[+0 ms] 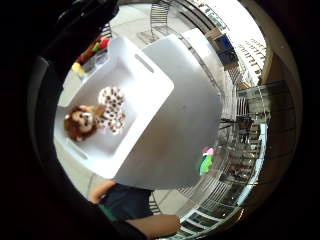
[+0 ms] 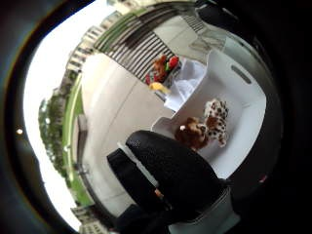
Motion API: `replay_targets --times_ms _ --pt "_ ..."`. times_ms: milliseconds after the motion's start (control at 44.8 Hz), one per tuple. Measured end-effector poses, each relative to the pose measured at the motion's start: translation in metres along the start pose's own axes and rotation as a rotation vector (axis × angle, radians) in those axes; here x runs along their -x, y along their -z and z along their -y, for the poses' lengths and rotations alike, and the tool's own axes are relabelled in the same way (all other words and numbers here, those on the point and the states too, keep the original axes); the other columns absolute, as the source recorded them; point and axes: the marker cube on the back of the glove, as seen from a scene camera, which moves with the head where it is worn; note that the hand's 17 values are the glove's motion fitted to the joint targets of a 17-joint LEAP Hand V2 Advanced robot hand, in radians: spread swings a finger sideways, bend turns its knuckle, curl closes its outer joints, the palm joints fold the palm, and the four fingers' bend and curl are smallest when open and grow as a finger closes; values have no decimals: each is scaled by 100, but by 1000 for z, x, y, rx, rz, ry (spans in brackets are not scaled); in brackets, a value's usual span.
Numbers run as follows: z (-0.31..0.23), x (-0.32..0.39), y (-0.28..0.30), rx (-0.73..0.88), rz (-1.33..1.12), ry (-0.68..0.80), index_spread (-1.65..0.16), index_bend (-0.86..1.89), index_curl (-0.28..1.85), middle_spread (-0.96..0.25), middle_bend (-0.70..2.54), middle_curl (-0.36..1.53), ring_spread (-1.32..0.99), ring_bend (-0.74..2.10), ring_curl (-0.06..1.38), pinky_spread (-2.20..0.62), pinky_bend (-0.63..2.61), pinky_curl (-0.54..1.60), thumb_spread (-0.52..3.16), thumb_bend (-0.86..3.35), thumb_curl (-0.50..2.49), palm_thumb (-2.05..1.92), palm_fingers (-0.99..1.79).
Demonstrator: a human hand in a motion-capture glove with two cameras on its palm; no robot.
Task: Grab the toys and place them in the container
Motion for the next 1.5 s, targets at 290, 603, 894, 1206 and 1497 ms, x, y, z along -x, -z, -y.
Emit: replay_targets --times_ms 290,603,894,1206,1497 --pt "-74 -95 0 1 -125 -246 -32 22 43 -7 39 34 -13 48 21 -6 85 36 109 -10 9 -15 -5" --pt "-148 -224 -16 6 -93 -447 -33 19 44 -7 34 35 -13 41 21 -5 82 34 110 -10 8 -14 0" --pt "-243 -390 -40 6 -93 -716 -33 14 42 -8 32 37 -14 42 23 -3 84 34 107 -9 9 -14 2" --pt "-357 -482 -99 132 -76 -970 -34 11 34 -9 33 39 -16 49 27 0 99 37 103 -8 11 -11 -1" --pt "-436 -532 -177 225 -68 -1091 -35 13 30 -10 31 39 -15 45 27 1 106 38 103 -7 13 -9 -4"
